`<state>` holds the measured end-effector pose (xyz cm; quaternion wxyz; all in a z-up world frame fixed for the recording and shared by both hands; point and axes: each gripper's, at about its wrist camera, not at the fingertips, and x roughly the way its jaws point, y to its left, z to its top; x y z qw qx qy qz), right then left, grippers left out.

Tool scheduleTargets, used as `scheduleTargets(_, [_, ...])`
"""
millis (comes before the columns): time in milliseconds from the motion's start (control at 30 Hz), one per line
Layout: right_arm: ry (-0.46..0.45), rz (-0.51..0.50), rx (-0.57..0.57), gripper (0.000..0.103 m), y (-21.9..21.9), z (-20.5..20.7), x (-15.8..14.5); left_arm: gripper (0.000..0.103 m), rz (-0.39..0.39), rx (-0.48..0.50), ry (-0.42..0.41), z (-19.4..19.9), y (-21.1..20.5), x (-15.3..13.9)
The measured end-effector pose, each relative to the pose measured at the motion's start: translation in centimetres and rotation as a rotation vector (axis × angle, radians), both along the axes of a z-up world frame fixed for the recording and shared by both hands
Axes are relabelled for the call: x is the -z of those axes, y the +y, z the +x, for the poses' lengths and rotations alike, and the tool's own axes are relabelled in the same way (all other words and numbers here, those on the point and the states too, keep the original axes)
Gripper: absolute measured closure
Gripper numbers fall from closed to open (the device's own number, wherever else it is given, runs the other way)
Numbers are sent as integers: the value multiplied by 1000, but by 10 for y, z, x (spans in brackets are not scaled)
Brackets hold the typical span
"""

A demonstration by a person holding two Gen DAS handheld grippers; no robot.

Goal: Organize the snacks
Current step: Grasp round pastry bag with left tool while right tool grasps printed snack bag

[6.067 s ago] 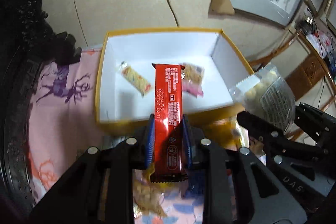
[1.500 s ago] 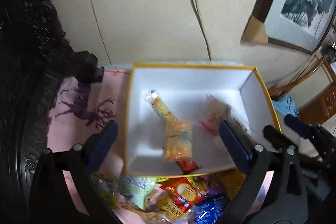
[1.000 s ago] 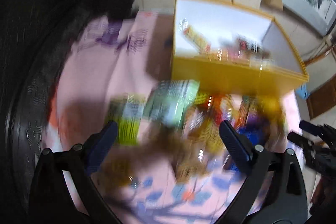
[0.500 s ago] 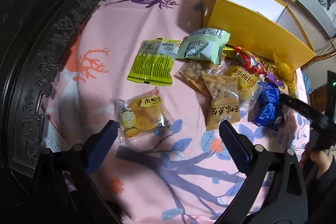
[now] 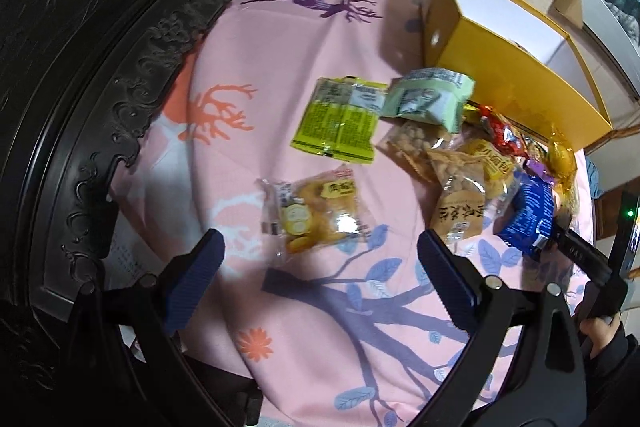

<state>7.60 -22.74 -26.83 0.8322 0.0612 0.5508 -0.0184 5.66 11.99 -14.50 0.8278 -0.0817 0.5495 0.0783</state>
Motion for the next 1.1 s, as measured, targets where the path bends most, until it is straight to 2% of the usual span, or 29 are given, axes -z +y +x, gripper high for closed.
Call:
scheduleTargets(100, [39, -85, -100, 1, 26, 1, 11, 4, 5, -19, -4, -2, 5, -1])
scheduleTargets(133, [29, -62, -66, 1, 23, -1, 11, 4, 6, -22, -3, -3, 6, -1])
scheduleTargets(233, [8, -63, -61, 1, 24, -4, 9, 4, -3, -22, 26, -2, 5, 10])
scheduleTargets(300, [-21, -70, -52, 6, 24, -12, 5, 4, -15, -16, 45, 0, -1, 24])
scheduleTargets(367, [-51, -66, -50, 25, 18, -21, -2, 4, -4, -2, 55, 5, -11, 36])
scheduleTargets(400, [-54, -55, -54, 38, 9, -25, -1, 4, 14, 0, 61, 8, -15, 43])
scheduleTargets(567, [-35, 0, -69, 37, -7, -30, -6, 4, 100, -20, 97, 31, -27, 74])
scheduleTargets(700, [-29, -14, -87, 37, -12, -40, -8, 4, 139, -68, 139, 43, -21, 92])
scheduleTargets(767, [-28, -21, -93, 37, -11, -45, -9, 2, 123, -98, 149, 45, -15, 100])
scheduleTargets(867, [-26, -28, -95, 36, -10, -52, -9, 2, 25, -165, 137, 44, 0, 105])
scheduleTargets(933, [-27, -43, -99, 36, -6, -53, -8, 2, 38, -157, 125, 45, 1, 105])
scheduleTargets(967, [-29, -50, -100, 36, 0, -51, -8, 5, 63, -128, 108, 46, -4, 103])
scheduleTargets(1000, [-32, -54, -101, 36, 1, -51, -8, 17, 67, -100, 88, 45, -8, 100])
scheduleTargets(1067, [-39, -61, -102, 36, 7, -57, -8, 29, 71, -72, 71, 42, -17, 96])
scheduleTargets(1100, [-40, -63, -101, 36, 18, -44, -2, 34, 67, -65, 66, 42, -19, 96])
